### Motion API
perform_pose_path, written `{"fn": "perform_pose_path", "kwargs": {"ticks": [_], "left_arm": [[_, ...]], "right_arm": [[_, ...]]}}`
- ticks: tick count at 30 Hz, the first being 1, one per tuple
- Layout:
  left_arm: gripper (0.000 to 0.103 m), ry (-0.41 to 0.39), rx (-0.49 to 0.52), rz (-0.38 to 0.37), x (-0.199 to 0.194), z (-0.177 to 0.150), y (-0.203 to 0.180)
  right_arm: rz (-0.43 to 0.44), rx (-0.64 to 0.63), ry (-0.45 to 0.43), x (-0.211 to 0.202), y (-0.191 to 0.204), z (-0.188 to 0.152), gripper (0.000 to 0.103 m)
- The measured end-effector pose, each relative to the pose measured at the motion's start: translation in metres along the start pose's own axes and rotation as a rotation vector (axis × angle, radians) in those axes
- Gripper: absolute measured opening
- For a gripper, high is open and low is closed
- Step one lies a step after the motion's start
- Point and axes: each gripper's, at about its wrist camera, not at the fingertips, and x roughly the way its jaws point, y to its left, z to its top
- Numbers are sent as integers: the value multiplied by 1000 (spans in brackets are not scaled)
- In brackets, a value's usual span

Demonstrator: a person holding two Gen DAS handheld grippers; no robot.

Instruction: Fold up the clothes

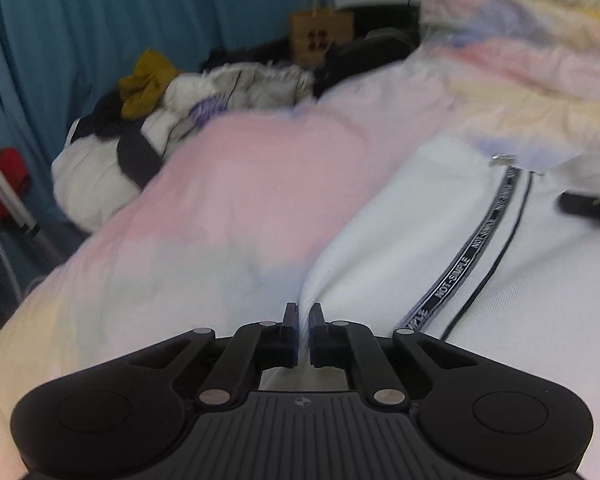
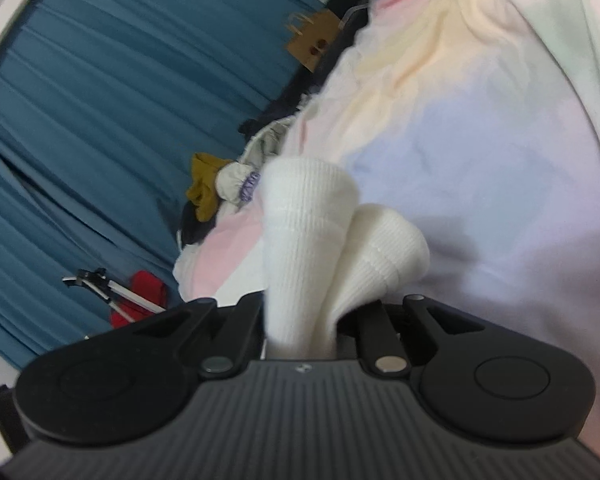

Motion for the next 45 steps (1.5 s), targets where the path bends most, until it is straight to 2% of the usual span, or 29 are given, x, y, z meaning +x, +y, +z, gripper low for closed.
{"fn": "perform_pose_path", "kwargs": {"ticks": [3,4,7,8,10,12,15,16,18,22,24,25,27,29,32,35,41,45], "left_arm": [[6,31,-11,37,22,-12,-9],[6,29,-16,49,26,-14,-12],[7,13,-30,59,25,-14,-13],[9,2,-37,51,20,-14,-11],[24,-15,-56,34,4,-17,-4],[33,-21,-94,1,-17,-26,6],[34,-45,-143,-18,-58,-48,25],[36,-61,-180,-13,-74,-59,35],[40,-92,-255,-3,-106,-81,55],[43,-137,-388,39,-156,-132,84],[44,-155,-377,86,-171,-154,80],[45,-151,-349,119,-173,-164,75],[45,-89,-311,172,-166,-180,63],[46,-17,-340,176,-151,-194,59],[48,-37,-320,215,-147,-199,50],[49,-27,-359,213,-152,-197,52],[50,-2,-334,205,-195,-205,51],[53,7,-407,223,-229,-222,60]], "right_arm": [[-60,52,60,4,-15,0,28],[-52,82,68,3,-22,0,33],[-8,148,88,2,-34,2,35],[1,150,91,2,-35,1,37],[15,146,94,3,-34,1,37],[18,120,103,4,-28,-1,37],[-9,54,100,3,-19,-4,31],[-22,32,91,2,-17,-6,19],[-25,38,75,0,-16,-3,12],[-27,54,53,-4,-12,3,10],[-30,25,37,-2,-4,6,10],[-24,15,28,-3,-2,7,10],[-19,8,25,-2,-5,8,10],[-24,8,31,0,-10,8,10],[-32,26,42,1,-17,7,10],[-30,17,37,1,-18,5,10],[-36,7,36,-2,-18,4,10],[-40,-22,33,-3,-14,4,10]]}}
